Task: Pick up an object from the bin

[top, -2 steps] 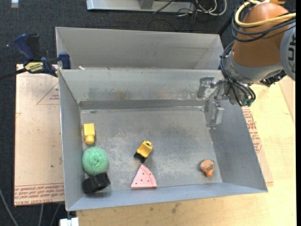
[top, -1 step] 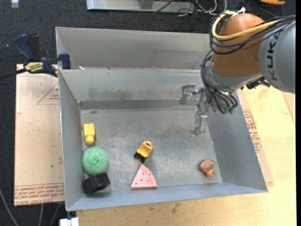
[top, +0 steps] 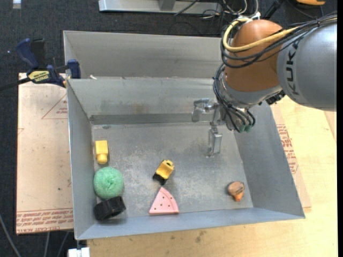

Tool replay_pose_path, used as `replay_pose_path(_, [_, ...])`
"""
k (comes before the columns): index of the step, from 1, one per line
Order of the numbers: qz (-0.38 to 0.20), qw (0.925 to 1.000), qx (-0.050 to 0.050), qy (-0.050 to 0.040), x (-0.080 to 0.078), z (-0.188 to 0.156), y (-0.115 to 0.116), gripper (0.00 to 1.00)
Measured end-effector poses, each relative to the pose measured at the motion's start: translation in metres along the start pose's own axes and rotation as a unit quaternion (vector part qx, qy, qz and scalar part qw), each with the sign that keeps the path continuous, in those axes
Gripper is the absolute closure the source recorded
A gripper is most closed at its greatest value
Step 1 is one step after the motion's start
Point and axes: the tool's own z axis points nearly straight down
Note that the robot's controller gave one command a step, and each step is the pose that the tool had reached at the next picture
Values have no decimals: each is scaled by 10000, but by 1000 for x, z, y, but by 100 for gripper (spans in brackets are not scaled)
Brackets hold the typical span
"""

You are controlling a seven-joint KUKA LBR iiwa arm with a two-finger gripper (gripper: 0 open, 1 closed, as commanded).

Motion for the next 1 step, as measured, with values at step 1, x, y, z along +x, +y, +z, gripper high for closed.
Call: replay_pose_path(1, [-398, 9992, 16, -27, -14, 24, 26, 0])
